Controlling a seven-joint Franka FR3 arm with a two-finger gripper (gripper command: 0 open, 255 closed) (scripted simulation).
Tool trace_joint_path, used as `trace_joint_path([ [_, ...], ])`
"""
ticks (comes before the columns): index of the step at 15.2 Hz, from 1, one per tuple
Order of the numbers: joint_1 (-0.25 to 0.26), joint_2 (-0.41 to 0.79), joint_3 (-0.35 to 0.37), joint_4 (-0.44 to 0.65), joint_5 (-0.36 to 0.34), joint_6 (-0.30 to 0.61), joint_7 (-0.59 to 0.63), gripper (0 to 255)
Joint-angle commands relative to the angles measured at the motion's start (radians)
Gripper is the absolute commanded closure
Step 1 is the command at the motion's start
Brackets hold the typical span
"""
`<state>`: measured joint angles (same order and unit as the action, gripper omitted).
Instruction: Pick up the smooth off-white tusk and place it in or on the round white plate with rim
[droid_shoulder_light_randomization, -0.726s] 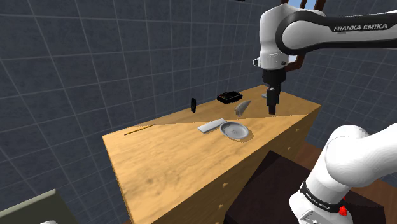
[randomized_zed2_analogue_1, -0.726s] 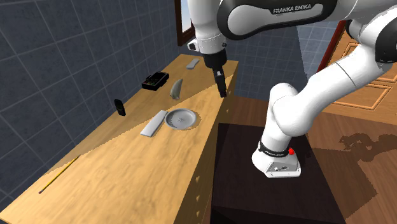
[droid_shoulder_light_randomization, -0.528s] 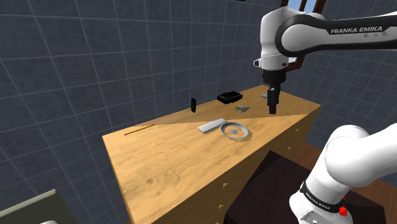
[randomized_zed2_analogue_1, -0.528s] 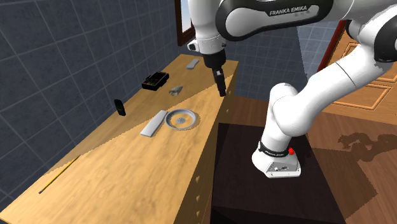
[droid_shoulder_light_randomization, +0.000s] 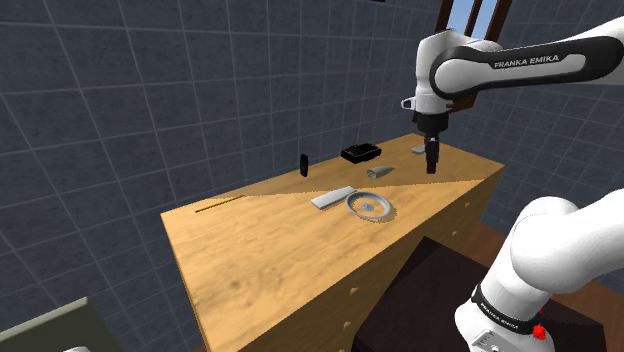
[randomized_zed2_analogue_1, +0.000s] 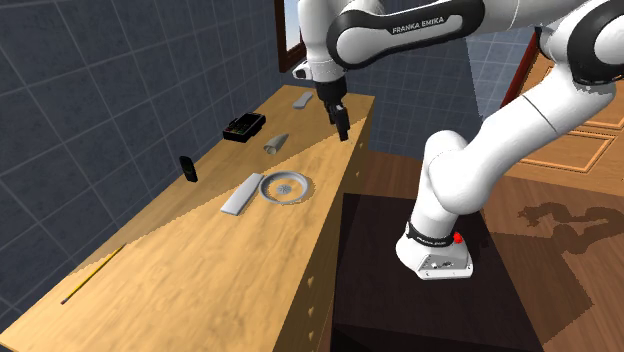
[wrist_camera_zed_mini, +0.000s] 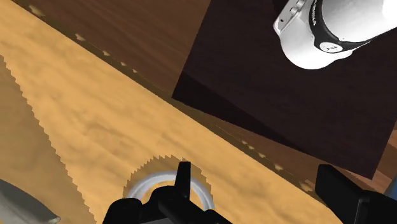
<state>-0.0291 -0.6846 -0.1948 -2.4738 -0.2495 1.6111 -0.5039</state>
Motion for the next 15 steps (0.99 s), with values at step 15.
trace_joint_path([
  [15, 0.044, 0.503, -0.391, 0.239, 0.007, 0.389, -0.657, 0],
])
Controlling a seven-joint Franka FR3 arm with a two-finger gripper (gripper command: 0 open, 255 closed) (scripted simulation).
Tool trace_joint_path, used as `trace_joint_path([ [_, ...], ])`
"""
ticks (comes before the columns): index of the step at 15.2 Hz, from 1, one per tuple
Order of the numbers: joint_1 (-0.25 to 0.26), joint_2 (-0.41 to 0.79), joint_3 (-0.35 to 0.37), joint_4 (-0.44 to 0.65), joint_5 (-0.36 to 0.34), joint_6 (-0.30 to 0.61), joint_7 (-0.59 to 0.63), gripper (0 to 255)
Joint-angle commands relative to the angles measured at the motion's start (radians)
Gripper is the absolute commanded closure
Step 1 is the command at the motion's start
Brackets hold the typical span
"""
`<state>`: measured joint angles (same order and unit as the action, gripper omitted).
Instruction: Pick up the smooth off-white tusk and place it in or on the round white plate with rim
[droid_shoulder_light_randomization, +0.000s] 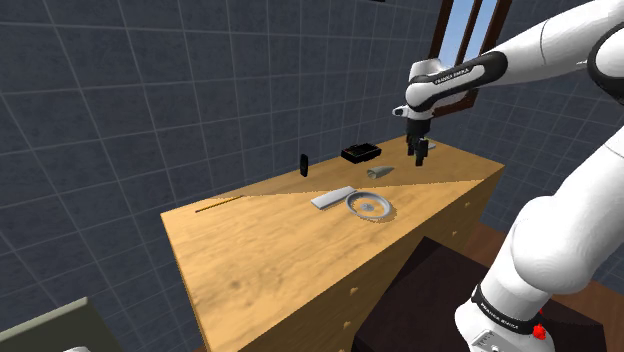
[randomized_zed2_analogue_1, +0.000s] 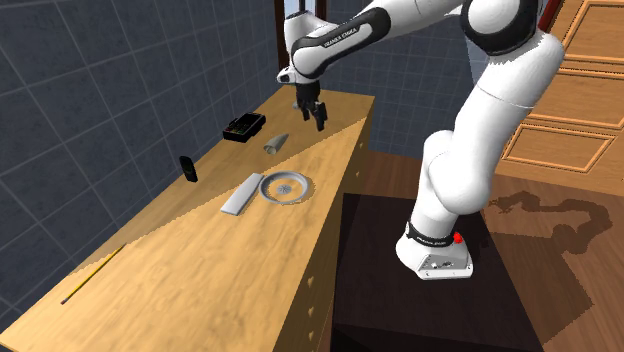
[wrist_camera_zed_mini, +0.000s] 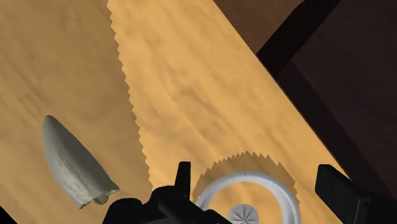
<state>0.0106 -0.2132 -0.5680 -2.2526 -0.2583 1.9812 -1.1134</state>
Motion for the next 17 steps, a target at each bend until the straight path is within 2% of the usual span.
trace_joint_path([
  [1, 0.007, 0.076, -0.035, 0.045, 0.043, 0.037, -0.096, 0],
  [4, 0.007, 0.217, -0.075, 0.137, 0.142, 0.079, -0.250, 0],
  [7, -0.022, 0.362, -0.081, 0.243, 0.257, 0.099, -0.403, 0],
  [12, -0.122, 0.592, -0.030, 0.457, 0.421, 0.083, -0.613, 0],
  [16, -0.215, 0.765, 0.030, 0.664, 0.510, 0.037, -0.731, 0],
  [17, -0.225, 0.782, 0.038, 0.688, 0.516, 0.031, -0.741, 0],
])
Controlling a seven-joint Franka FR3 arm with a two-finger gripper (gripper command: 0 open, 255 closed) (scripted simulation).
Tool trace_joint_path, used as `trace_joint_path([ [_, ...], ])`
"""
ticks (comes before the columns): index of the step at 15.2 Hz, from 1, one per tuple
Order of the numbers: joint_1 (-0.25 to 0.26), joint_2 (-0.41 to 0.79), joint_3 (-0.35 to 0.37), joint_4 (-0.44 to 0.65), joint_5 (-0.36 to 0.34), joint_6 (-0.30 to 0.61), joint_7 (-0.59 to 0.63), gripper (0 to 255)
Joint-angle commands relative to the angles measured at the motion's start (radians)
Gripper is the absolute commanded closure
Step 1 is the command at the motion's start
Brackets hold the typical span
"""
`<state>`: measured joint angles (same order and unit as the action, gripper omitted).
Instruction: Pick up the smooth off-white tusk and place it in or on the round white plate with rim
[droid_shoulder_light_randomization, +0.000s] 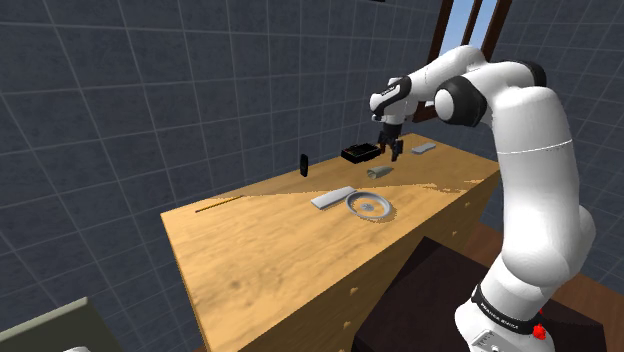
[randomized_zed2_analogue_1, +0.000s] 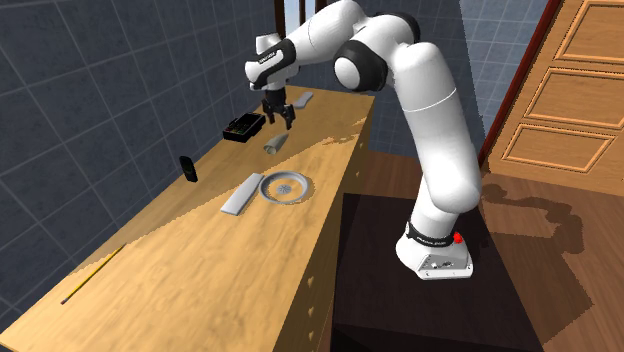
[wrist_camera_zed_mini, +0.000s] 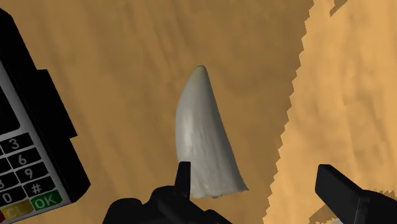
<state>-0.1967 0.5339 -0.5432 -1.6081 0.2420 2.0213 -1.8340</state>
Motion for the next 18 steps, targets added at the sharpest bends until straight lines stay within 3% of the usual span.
trace_joint_path([
  [1, -0.019, 0.040, 0.015, 0.037, 0.019, 0.002, -0.022, 0],
  [7, -0.026, 0.076, 0.029, 0.000, 0.039, 0.071, -0.035, 0],
  [15, -0.026, 0.076, 0.029, 0.000, 0.039, 0.071, -0.035, 0],
  [16, -0.026, 0.076, 0.029, 0.000, 0.039, 0.071, -0.035, 255],
  [18, -0.026, 0.076, 0.029, 0.000, 0.039, 0.071, -0.035, 255],
])
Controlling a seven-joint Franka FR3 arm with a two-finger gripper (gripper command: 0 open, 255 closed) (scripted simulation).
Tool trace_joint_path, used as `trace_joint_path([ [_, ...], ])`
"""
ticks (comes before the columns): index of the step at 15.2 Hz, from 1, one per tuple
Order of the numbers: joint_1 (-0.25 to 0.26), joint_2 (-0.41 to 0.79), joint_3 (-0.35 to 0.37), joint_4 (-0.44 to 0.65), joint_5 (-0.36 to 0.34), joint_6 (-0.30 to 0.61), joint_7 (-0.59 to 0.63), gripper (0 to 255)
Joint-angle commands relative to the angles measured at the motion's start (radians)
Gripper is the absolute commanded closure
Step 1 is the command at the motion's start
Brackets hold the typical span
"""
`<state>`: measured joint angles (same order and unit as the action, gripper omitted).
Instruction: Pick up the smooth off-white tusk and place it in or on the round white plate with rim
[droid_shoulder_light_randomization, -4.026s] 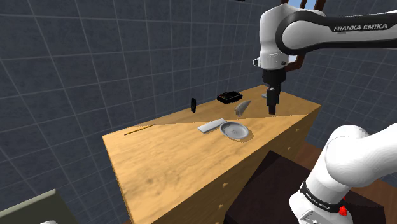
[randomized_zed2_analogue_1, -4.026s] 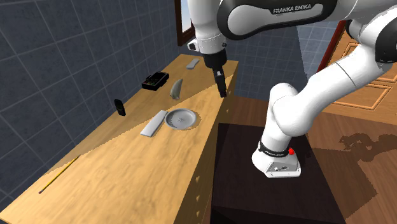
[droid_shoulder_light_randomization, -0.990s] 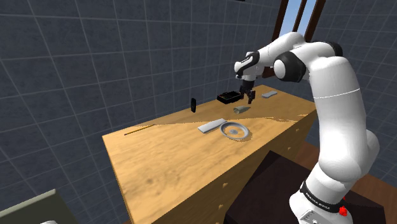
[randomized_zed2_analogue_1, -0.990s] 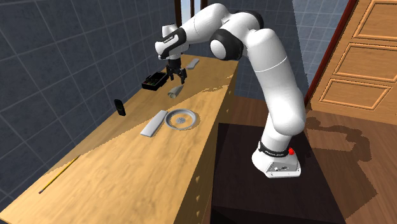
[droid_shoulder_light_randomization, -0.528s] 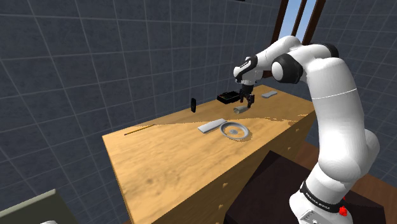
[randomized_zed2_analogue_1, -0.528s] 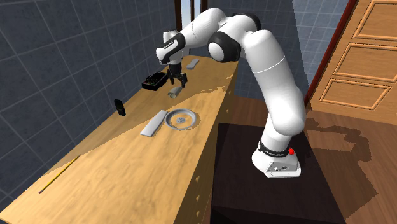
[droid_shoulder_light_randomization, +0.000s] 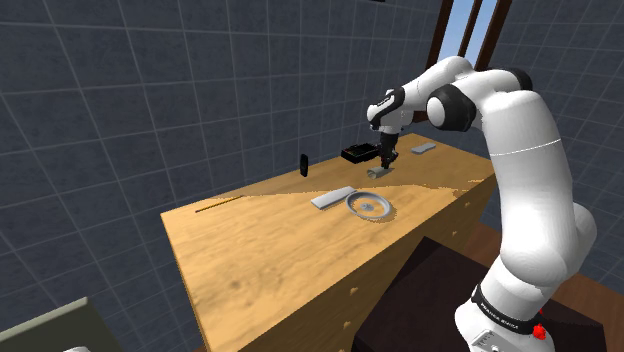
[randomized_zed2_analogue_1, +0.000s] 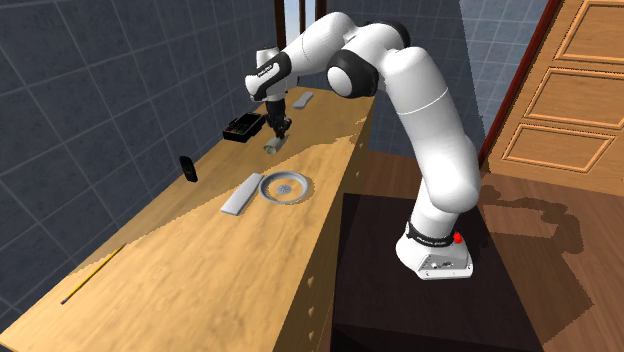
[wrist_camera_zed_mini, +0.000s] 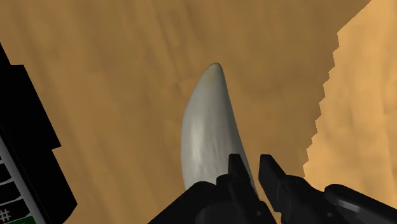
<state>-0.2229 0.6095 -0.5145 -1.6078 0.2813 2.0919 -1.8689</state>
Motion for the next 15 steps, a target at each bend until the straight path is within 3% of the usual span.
trace_joint_path([
  [1, 0.000, 0.000, 0.000, 0.000, 0.000, 0.000, 0.000, 255],
  [7, 0.000, 0.000, 0.000, 0.000, 0.000, 0.000, 0.000, 255],
  [8, 0.000, 0.000, 0.000, 0.000, 0.000, 0.000, 0.000, 0],
  [10, -0.054, 0.051, 0.059, 0.098, 0.049, -0.050, -0.102, 0],
  [15, -0.059, 0.076, 0.070, 0.084, 0.062, -0.013, -0.114, 0],
])
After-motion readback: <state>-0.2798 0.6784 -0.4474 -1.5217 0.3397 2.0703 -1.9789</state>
